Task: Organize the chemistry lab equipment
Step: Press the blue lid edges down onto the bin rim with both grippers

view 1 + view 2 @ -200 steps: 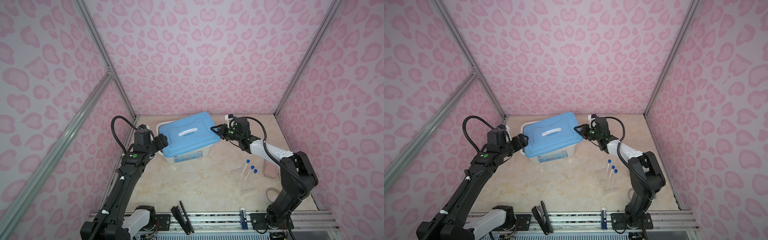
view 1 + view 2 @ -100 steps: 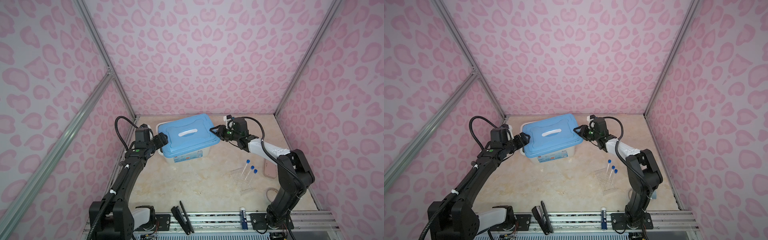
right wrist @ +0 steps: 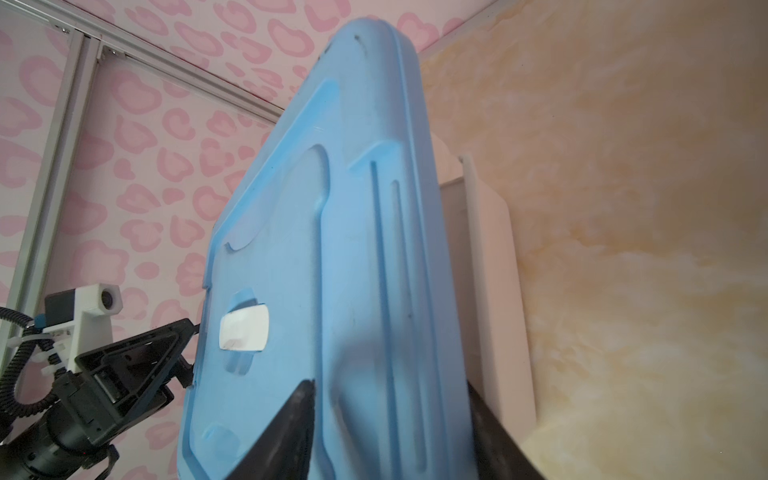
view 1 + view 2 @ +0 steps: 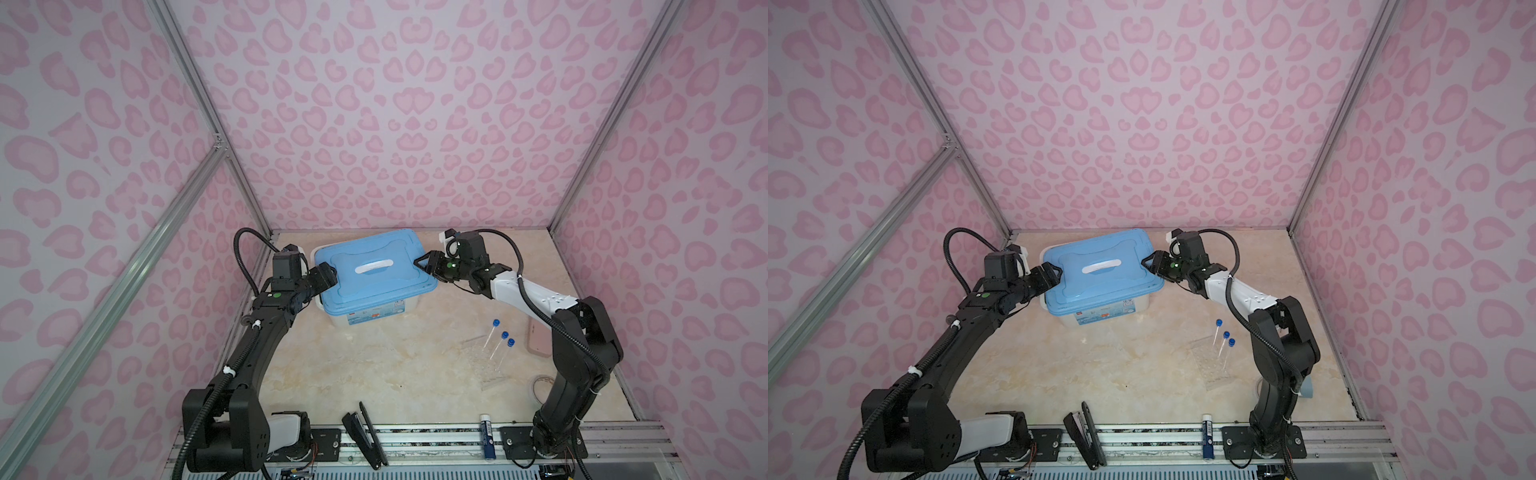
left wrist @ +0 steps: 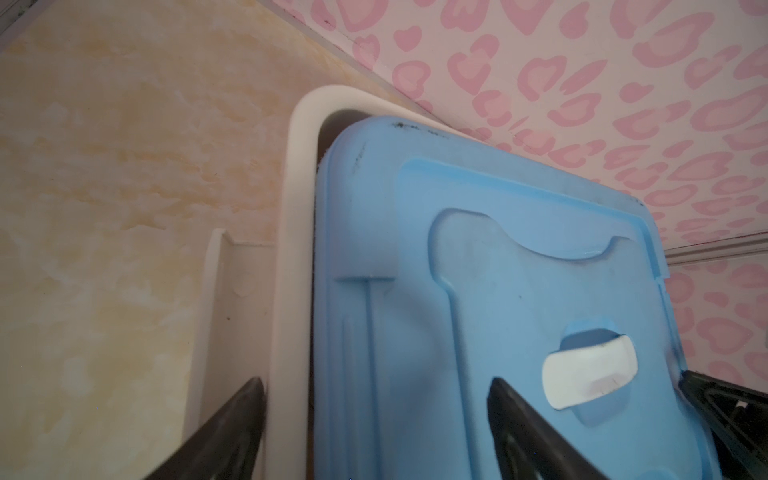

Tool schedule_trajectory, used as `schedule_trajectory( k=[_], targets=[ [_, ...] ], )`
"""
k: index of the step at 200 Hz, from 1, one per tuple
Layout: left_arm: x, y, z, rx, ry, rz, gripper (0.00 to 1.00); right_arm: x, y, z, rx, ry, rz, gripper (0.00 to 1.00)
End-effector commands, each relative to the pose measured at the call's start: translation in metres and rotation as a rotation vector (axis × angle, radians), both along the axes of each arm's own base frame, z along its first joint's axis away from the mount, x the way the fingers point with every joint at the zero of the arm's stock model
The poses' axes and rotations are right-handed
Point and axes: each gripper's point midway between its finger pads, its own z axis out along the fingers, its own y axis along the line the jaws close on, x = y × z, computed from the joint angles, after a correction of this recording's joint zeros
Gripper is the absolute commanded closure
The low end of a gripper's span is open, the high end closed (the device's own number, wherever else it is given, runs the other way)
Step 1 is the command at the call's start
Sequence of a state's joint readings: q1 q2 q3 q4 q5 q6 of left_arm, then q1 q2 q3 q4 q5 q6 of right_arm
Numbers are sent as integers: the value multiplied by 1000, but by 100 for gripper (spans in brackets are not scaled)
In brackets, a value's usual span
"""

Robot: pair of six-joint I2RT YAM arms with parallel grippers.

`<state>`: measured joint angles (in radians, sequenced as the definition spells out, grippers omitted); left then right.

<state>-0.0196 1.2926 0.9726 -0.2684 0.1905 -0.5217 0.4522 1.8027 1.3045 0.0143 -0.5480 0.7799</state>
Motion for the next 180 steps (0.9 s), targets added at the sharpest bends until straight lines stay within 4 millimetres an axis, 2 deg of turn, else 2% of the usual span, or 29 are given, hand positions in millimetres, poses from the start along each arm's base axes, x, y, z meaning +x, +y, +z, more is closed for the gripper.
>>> schedule_trajectory(
  k=[1,26,58,76,100,125,154,180],
  targets=[
    [4,4,4,30,-8,7,15,-2,2,-6,-74,-14,12,44],
    [5,3,3,25,-6,-4,18,-2,7,-1,-120,-42,16,44],
    [9,4,2,34,4,-8,21,-1,8,-12,-144,-17,8,43],
    [12,6,-1,34,20,1,28,-2,11,-14,-164,-15,14,42],
    [12,6,-3,26,21,2,30,-5,13,-14,-161,-14,20,36],
    [13,7,-1,18,15,9,38,-1,15,-13,-165,-20,19,36],
    [18,19,-11,28,41,40,42,2,19,-23,-187,1,28,36],
    [21,17,-21,17,64,26,45,2,18,-35,-218,30,33,37]
  ],
)
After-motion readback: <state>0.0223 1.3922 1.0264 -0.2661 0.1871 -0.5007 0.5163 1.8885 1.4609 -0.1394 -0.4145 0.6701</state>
